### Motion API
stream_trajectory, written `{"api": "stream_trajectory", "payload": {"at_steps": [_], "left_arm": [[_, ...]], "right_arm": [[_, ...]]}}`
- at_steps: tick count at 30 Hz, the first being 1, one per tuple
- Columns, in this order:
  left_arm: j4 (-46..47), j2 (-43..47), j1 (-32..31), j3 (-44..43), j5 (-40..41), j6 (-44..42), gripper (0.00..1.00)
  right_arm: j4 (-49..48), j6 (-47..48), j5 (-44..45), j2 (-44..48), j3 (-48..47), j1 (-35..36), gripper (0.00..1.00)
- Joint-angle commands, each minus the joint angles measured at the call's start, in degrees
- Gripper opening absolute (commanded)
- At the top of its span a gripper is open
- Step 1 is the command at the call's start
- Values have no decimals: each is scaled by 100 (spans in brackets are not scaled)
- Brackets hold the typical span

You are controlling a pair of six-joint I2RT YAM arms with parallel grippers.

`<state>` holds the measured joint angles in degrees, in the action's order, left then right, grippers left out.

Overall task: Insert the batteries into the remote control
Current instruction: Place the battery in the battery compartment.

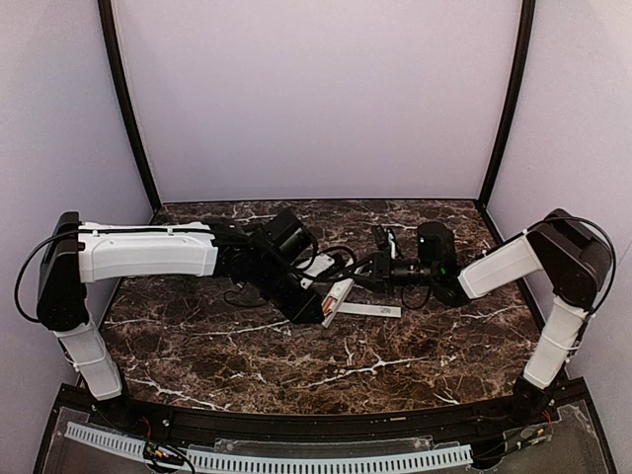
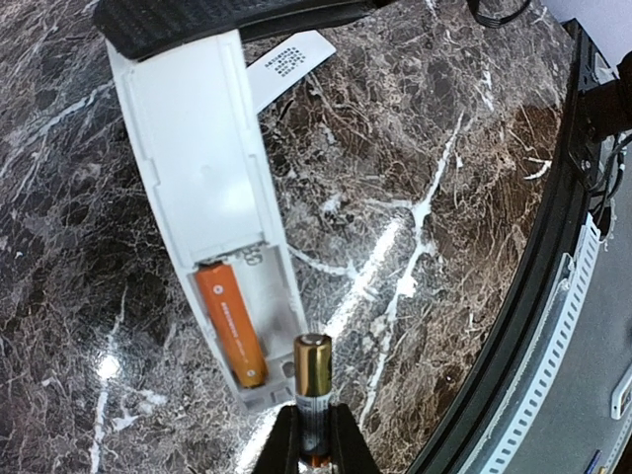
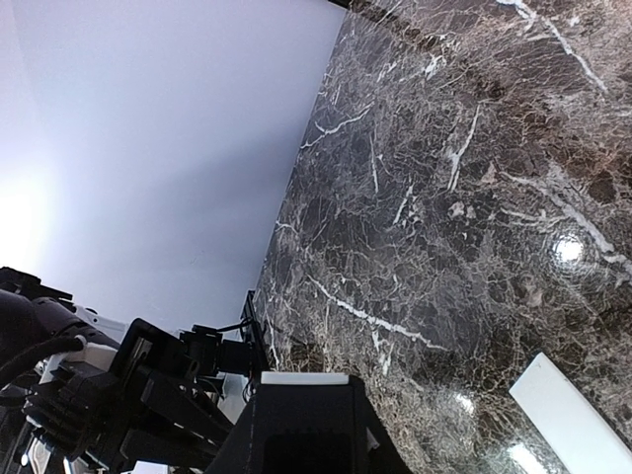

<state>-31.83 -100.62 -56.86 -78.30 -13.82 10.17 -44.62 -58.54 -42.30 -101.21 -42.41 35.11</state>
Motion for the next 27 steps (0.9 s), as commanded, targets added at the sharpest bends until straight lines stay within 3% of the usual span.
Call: {"api": "stream_trajectory", "payload": {"at_steps": [1,12,27], "left_arm": [[-185,-22,0,-149,257,199,0],[-447,-288,7,-356,771,354,0],[-559,-678,0,-763,817,435,1]], "right_arm": [[-510,-223,102,-58,-46,121,0],[-681,-348,162,-55,57,188,0],[-699,-385,194,-79,32,233,0]]}}
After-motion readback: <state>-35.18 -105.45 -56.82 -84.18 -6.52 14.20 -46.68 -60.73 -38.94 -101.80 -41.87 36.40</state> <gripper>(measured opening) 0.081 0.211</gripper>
